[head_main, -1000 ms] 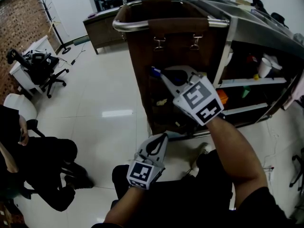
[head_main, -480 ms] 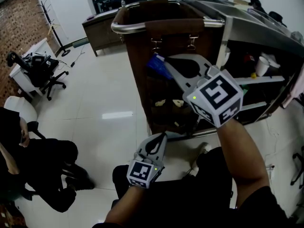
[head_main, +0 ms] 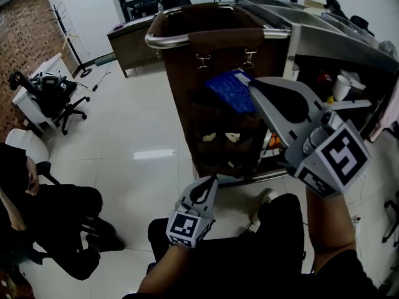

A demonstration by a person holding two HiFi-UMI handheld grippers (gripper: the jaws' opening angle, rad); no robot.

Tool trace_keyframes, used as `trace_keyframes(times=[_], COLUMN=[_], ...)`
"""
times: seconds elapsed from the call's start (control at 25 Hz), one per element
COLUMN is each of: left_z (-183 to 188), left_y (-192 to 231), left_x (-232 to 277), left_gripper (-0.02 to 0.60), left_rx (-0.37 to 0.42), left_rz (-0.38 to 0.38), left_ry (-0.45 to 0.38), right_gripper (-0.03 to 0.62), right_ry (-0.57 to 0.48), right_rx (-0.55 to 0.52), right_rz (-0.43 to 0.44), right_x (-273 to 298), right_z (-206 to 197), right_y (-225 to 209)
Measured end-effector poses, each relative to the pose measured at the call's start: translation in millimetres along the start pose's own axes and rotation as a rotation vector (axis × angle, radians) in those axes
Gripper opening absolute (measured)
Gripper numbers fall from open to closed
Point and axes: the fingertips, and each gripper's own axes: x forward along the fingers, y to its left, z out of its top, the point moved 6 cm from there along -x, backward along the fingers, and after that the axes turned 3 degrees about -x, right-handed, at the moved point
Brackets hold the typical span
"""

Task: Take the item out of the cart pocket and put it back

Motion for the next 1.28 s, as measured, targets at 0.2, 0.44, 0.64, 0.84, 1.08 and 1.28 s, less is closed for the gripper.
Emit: trace_keyframes(times=[0.2, 0.44, 0.64, 0.84, 1.08, 1.28], left_z=[0, 1, 3, 3, 4, 4], left_y=[1, -1, -3, -2, -1, -1], left_x=[-1, 0, 0, 0, -1, -1], left_gripper=[0.0, 0.0, 0.0, 0.0, 0.0, 0.0], left_rx=[-0.003, 0.01, -0.003, 0.005, 0.007, 0.012], left_rz=[0.004, -0.004, -0.005, -0.007, -0.001, -0.003], left_ry=[-0.001, -0.004, -0.007, -0.012, -0.015, -0.008], right_gripper=[0.02, 0.02, 0.02, 0.02, 0.02, 0.02], right_ry=[0.028, 0.198, 0.304, 0.355, 0.394, 0.388], right_rx=[0.024, 0.164, 0.26, 0.317, 0.354, 0.367], right_rz=[-0.016, 0.026, 0.036, 0.04, 0.059, 0.072], right_x=[-38, -64, -76, -77, -74, -73], right_z=[-33, -130, -188, -215, -232, -232], right_y=[22, 70, 102, 114, 122, 126])
